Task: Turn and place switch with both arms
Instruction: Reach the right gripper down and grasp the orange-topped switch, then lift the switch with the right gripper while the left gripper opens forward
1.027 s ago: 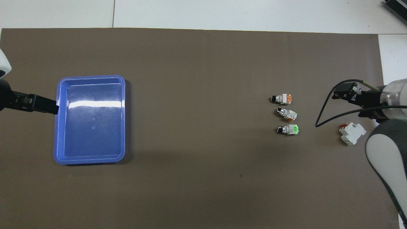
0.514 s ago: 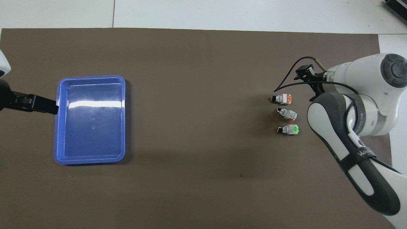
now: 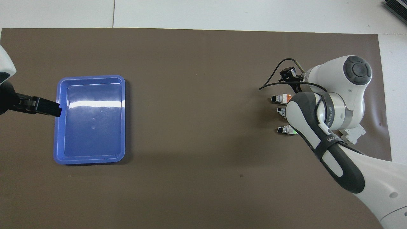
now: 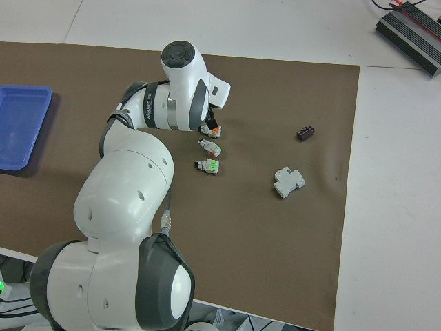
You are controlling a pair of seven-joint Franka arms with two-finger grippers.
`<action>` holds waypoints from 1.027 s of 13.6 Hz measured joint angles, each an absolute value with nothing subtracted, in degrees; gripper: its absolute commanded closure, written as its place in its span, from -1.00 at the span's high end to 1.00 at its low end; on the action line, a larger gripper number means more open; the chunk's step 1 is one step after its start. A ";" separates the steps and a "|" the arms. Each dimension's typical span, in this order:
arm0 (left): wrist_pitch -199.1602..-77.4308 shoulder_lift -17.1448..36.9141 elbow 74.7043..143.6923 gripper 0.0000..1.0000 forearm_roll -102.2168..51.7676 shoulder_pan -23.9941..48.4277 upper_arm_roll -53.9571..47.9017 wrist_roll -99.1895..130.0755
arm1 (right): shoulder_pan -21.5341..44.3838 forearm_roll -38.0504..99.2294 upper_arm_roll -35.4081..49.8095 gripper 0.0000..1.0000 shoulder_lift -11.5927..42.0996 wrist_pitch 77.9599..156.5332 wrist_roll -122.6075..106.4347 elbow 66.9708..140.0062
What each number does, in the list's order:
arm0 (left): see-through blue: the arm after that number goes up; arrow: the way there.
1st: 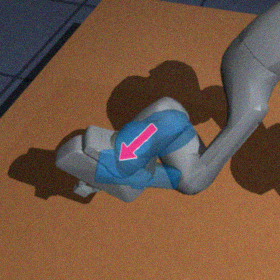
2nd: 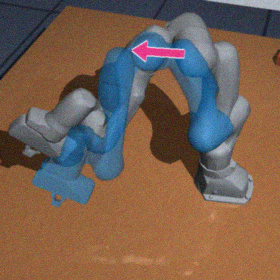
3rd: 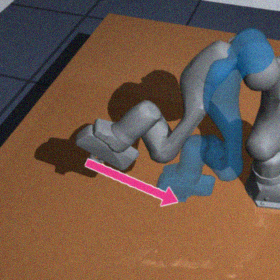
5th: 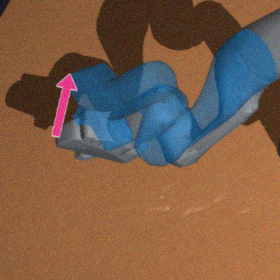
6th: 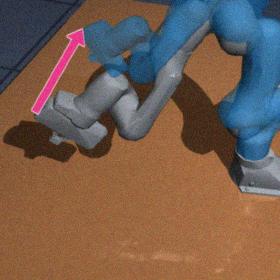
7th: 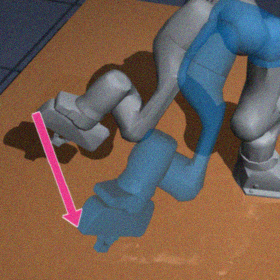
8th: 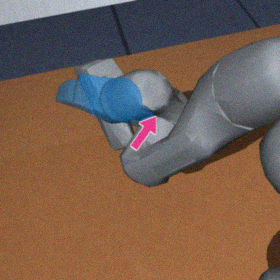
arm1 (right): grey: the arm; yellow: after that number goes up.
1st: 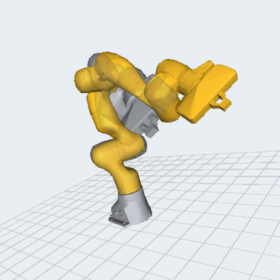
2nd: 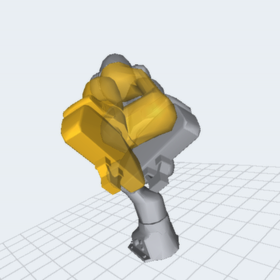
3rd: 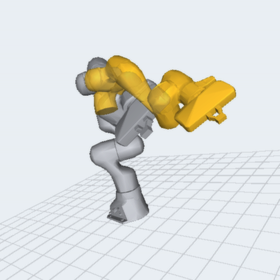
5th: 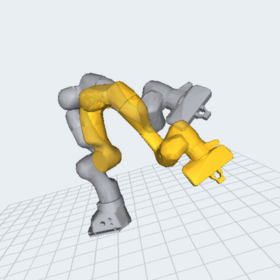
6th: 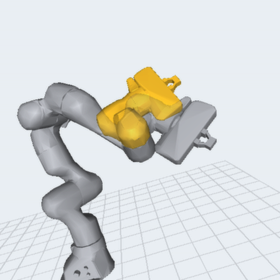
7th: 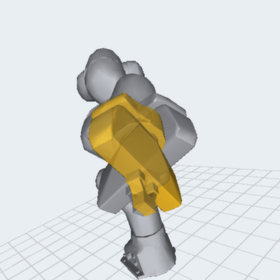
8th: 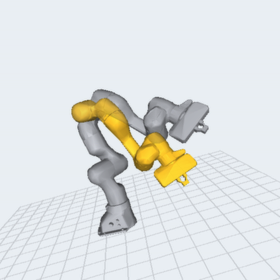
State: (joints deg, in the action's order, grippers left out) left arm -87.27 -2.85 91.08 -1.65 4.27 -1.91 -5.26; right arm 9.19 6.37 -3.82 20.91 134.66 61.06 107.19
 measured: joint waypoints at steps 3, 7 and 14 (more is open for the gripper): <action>-87.15 -2.86 91.10 1.00 -1.65 4.29 -2.01 -5.27 | 9.03 6.62 -3.84 0.98 22.39 134.93 62.95 107.96; -86.90 -3.14 92.00 1.00 -1.65 4.32 -2.32 -5.28 | 8.68 9.38 -3.86 0.62 23.52 136.69 62.97 109.36; -86.91 -3.71 92.46 1.00 -1.65 4.37 -3.23 -5.27 | 8.68 13.48 -4.03 -1.00 23.60 137.13 62.96 109.39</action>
